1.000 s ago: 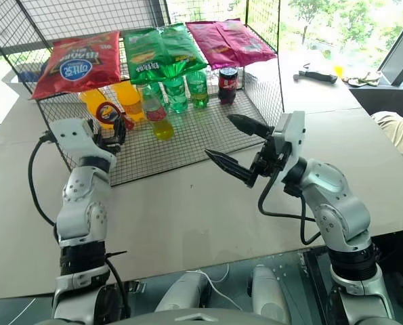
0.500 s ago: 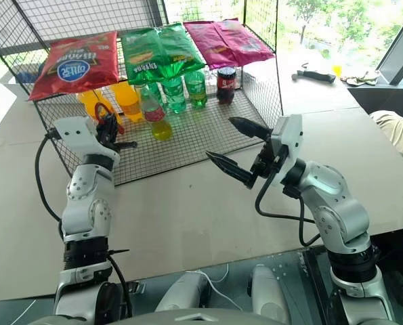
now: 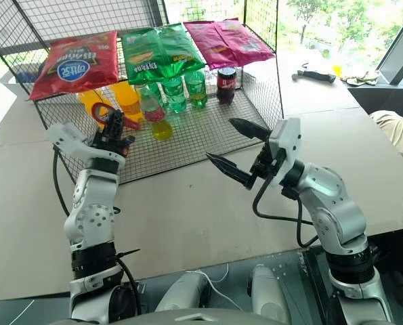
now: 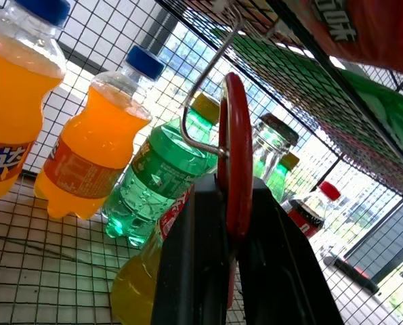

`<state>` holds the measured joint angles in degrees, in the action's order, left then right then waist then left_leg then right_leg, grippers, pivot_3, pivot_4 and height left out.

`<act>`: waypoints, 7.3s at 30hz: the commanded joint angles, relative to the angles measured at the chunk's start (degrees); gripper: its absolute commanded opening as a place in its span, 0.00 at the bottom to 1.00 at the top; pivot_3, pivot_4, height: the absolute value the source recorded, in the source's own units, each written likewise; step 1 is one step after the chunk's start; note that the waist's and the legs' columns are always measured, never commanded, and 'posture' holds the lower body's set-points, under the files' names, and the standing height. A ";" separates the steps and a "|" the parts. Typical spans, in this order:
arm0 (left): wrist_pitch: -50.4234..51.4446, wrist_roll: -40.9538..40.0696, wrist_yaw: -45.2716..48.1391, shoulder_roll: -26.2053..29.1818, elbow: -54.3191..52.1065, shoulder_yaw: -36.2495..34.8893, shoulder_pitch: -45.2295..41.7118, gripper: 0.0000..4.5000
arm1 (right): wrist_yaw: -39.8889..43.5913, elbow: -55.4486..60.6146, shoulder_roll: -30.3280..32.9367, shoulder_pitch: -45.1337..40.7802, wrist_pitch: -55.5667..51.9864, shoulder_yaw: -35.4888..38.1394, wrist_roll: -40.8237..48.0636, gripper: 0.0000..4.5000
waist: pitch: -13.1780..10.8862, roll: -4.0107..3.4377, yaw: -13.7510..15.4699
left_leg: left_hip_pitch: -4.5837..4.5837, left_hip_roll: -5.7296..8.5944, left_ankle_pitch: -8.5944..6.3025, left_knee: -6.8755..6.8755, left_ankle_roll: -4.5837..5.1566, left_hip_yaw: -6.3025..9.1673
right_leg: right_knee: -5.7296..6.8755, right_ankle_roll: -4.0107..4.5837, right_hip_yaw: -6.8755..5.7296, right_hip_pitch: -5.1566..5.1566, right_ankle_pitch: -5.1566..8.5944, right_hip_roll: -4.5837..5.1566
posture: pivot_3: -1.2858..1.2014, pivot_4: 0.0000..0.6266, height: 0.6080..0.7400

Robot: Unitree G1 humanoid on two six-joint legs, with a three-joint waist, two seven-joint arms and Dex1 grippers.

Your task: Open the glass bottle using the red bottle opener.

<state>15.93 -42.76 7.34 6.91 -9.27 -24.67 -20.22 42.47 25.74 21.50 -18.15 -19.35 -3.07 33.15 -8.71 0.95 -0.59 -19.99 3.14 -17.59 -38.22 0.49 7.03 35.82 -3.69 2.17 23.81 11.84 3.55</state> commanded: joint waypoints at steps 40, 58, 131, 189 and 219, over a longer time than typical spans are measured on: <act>39.27 -28.82 25.78 6.60 1.55 17.41 1.05 0.01 | -15.53 -7.25 -3.77 -13.98 -57.72 6.89 38.50 1.00 | -0.06 -0.07 -0.16 | -0.03 0.07 -0.02 0.04 0.05 0.00 | -0.08 0.02 0.02 0.02 0.01 0.02 | 0.52 0.24 1.00; 39.63 -30.23 28.93 8.15 -1.29 17.70 3.10 0.00 | -13.75 -5.75 -0.33 -12.57 -58.69 3.47 39.30 0.03 | -0.07 -0.09 -0.12 | -0.10 0.04 -0.03 0.05 0.07 -0.01 | -0.10 0.02 0.02 0.09 0.01 0.01 | 0.52 0.24 1.00; -33.34 35.68 12.28 10.25 59.28 14.96 -28.26 0.62 | -25.34 -3.01 -8.98 -1.19 -7.32 -1.04 -17.12 0.00 | -0.01 -0.02 -0.36 | -0.91 0.36 -0.01 -0.11 0.06 -0.02 | 0.09 -0.03 0.06 0.93 -0.03 0.09 | 0.52 0.24 1.00; -8.36 19.62 31.83 16.17 -9.81 21.09 10.84 0.99 | -23.92 -7.60 -9.81 -3.72 -4.06 -0.26 -19.61 0.00 | 0.01 -0.05 -0.25 | -0.82 0.13 -0.01 -0.12 0.06 -0.16 | 0.16 -0.02 0.19 0.91 -0.03 0.05 | 0.52 0.24 1.00; -11.35 17.54 32.67 13.25 -8.10 20.07 11.53 0.46 | -23.04 -9.85 -10.34 -5.30 -2.53 -0.78 -20.40 0.00 | 0.01 -0.05 -0.30 | -0.81 0.12 -0.01 -0.12 0.06 -0.16 | 0.17 -0.02 0.19 0.91 -0.03 0.04 | 0.52 0.24 1.00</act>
<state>5.98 -24.43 39.84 19.92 -16.33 -3.76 -8.46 19.26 14.68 11.30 -22.05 -23.41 -4.02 12.70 -8.70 0.90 -0.90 -20.81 3.26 -17.60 -38.34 0.55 6.87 35.99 -3.71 2.36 24.72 11.81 3.59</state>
